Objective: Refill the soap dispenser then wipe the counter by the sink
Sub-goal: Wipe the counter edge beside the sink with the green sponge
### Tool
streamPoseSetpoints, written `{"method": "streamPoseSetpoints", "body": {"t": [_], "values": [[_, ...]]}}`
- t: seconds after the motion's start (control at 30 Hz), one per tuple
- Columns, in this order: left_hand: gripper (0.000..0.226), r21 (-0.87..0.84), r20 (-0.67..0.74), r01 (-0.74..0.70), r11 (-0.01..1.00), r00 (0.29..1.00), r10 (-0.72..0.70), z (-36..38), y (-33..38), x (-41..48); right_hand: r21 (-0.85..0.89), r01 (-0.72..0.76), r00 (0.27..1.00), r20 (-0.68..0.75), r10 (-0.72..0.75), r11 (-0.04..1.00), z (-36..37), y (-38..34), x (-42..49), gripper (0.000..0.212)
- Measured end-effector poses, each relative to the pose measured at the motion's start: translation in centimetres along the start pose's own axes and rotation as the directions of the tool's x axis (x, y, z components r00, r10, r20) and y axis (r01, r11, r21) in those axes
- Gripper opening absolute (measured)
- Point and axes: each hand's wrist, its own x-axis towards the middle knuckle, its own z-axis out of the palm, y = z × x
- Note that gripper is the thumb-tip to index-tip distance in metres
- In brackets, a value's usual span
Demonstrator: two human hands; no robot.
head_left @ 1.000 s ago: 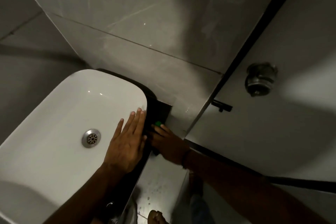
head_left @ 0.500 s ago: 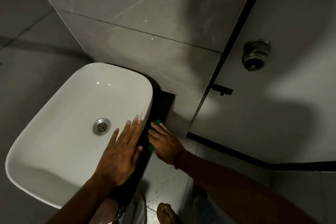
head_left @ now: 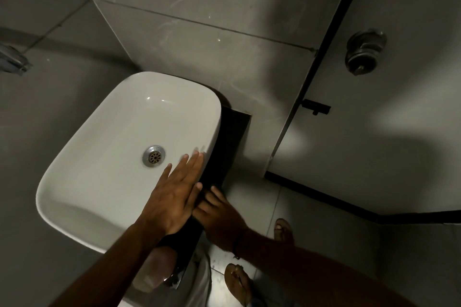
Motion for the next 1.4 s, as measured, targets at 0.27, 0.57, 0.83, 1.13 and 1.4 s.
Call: {"method": "streamPoseSetpoints", "body": {"t": [0.27,0.57,0.83,1.13,1.4], "values": [[0.06,-0.06,-0.042,0.034,0.998,0.998,-0.037,-0.2,0.1,-0.3,-0.107,0.227,0.967,0.145,-0.21,0.968,0.6,1.0,-3.9,0.059],[0.059,-0.069,-0.048,0.049,0.996,0.997,-0.053,-0.2,0.3,-0.2,-0.039,0.216,0.974,0.076,-0.213,0.976,2.0,-1.6,-3.2,0.054],[0.059,-0.139,-0.069,0.082,0.987,0.993,-0.093,0.1,1.0,0.8,0.016,-0.217,0.976,0.005,0.217,0.976,-1.8,2.7,2.5,0.058],[0.062,-0.119,-0.076,0.091,0.989,0.992,-0.101,0.0,1.9,4.8,-0.028,-0.152,0.987,-0.064,0.15,0.988,-3.3,10.0,2.7,0.05],[0.064,-0.154,-0.066,0.095,0.984,0.992,-0.106,-0.1,2.2,8.1,0.018,0.075,0.997,-0.032,-0.075,0.997,-2.7,10.1,2.2,0.054]]}}
